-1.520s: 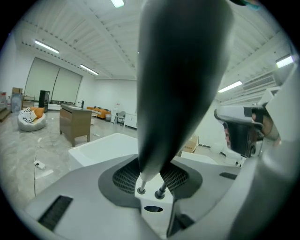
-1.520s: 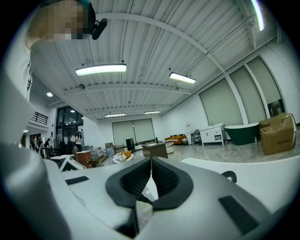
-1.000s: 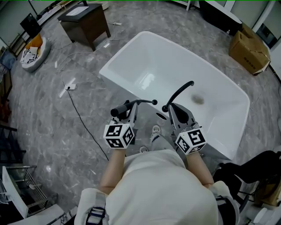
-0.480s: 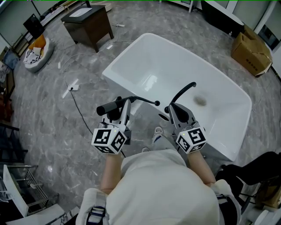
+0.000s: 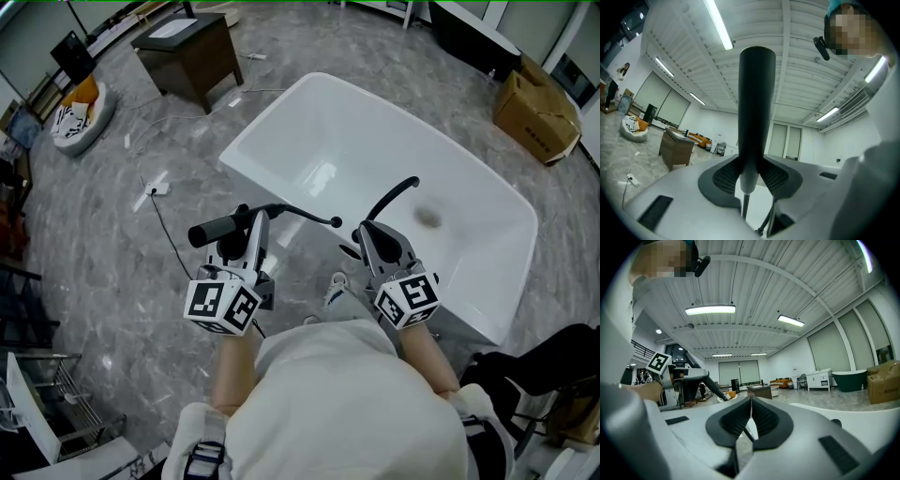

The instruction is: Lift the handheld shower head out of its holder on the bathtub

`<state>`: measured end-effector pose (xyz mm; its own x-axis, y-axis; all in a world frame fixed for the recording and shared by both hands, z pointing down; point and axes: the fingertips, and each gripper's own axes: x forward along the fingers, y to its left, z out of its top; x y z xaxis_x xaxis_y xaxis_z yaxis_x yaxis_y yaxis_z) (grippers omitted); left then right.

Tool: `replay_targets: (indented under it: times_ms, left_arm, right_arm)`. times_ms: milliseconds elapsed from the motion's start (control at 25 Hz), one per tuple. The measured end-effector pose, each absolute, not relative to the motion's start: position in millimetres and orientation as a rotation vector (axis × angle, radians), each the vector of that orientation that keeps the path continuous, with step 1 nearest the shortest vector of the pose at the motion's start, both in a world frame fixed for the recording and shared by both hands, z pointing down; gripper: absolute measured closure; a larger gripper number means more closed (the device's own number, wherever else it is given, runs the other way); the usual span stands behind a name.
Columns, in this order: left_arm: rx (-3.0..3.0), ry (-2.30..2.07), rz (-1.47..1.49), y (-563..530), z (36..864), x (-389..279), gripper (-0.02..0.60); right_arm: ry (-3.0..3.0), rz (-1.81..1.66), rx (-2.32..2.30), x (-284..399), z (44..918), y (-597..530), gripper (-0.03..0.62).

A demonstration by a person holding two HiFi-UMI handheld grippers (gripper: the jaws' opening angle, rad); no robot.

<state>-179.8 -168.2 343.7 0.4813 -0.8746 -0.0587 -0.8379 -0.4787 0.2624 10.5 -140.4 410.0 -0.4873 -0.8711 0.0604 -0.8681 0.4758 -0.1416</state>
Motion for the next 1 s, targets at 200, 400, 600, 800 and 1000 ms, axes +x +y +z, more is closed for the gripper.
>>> replay_targets:
  times_ms: [200, 400, 600, 800, 1000]
  left_arm:
    - [2.521, -1.468, -0.291, -168.4, 344.7, -177.8, 0.44]
    - [2.51, -1.458, -0.301, -169.8, 347.2, -178.8, 0.44]
    - [2.51, -1.448, -0.3, -171.1, 348.0, -177.1, 0.44]
    - [2.509, -1.444, -0.3, -171.4, 347.8, -178.7, 0.44]
    - [2.507, -1.441, -0.299, -173.0, 348.8, -181.2, 0.44]
  right_arm:
    - [2.681, -0.245, -1.587, 11.3, 410.5, -140.9, 0.572]
    - [2.672, -0.262, -1.598, 11.2, 412.7, -142.5, 0.572]
    - [2.703, -0.137, -1.645, 9.2, 409.4, -139.9, 0.574]
    - [2.686, -0.123, -1.642, 6.4, 404.1, -140.7, 0.574]
    - [2.692, -0.133, -1.637, 3.4, 405.8, -143.1, 0.574]
